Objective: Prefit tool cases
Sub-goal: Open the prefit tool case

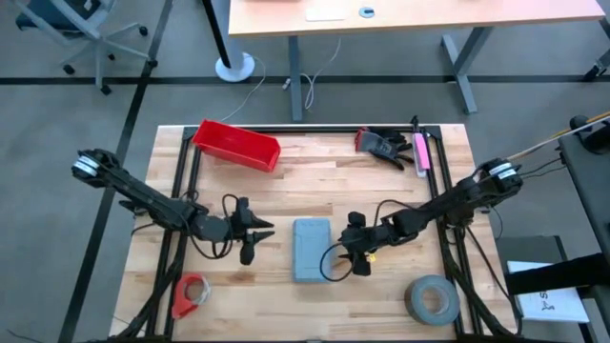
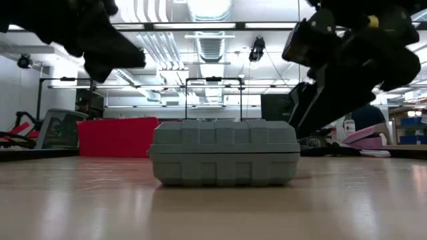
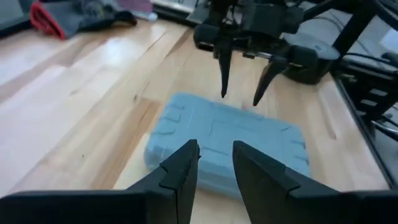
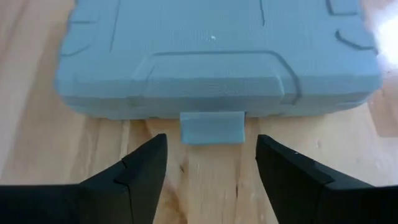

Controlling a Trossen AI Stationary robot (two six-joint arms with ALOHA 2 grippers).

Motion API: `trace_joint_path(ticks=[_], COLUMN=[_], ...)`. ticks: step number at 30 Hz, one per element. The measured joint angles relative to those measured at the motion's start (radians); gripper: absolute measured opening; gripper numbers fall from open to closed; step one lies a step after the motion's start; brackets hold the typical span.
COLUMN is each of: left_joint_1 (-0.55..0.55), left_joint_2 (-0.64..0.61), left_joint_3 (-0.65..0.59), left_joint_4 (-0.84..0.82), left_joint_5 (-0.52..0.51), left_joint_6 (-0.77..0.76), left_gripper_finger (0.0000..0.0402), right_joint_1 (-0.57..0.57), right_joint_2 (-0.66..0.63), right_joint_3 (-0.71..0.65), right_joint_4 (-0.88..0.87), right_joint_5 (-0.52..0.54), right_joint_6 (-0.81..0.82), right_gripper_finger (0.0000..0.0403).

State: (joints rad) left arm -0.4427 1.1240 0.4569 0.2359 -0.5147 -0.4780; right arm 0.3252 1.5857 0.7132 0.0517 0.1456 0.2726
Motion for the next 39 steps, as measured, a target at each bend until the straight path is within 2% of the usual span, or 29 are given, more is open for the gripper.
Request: trace_joint_path(ticks=[8,15,29,39], left_joint_1=[0.000,0.000,-0.003,-0.003], left_joint_2=[0.121,0.203,0.308,0.324], left_joint_3=[0.009,0.025,0.088,0.089], left_joint_4=[0.001,0.003,0.003,0.006], left_joint_5=[-0.028,-0.028,-0.049,-0.085], left_joint_6=[-0.073,-0.117,-0.047,-0.007], left_gripper_finger=[0.0141,0.0166,0.0162,0.0153], right_joint_1=[0.000,0.000,0.000,0.000], right_joint_2=[0.060,0.064,0.080,0.086], right_joint_3=[-0.001,0.000,-0.001,0.000], right_joint_4=[0.063,0.097,0.131,0.137], right_joint_5=[0.042,0.042,0.037,0.025], right_joint_6=[-0.009,-0.022,-0.044,0.000], right_gripper_finger=[0.0247,0.0243,0.0241,0.0240])
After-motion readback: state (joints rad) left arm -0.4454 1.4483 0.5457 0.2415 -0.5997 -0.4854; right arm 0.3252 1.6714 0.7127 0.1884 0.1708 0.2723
